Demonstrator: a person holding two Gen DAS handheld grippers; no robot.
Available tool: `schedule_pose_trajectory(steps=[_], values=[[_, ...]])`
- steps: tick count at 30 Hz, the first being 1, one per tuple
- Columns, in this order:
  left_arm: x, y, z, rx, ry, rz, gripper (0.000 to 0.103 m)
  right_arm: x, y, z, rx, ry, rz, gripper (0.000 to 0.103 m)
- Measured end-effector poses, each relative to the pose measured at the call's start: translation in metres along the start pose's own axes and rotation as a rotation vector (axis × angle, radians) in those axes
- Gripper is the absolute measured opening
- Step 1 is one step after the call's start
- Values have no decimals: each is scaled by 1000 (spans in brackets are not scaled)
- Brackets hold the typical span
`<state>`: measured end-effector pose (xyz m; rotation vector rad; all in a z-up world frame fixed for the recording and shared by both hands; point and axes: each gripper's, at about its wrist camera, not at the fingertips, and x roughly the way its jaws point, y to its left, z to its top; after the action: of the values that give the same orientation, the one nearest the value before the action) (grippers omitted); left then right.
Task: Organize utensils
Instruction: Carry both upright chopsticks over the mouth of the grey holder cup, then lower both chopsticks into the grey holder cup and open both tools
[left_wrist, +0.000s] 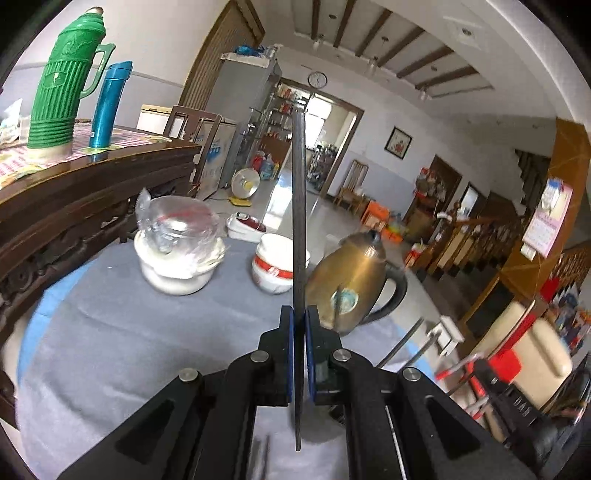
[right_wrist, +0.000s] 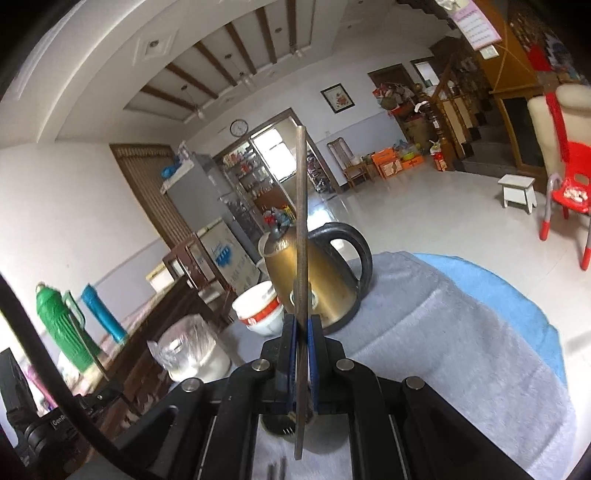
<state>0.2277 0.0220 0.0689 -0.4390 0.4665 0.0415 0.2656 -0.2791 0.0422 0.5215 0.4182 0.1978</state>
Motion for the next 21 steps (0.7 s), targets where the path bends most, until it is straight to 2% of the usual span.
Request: schedule_pose_trajectory(steps=[8, 21], values=[[43, -26, -5, -3, 24, -2, 6, 30, 6, -2, -34, -29, -39, 6], [82, -36, -26, 30, 51, 34, 6, 60, 1, -20, -72, 17, -61, 7]])
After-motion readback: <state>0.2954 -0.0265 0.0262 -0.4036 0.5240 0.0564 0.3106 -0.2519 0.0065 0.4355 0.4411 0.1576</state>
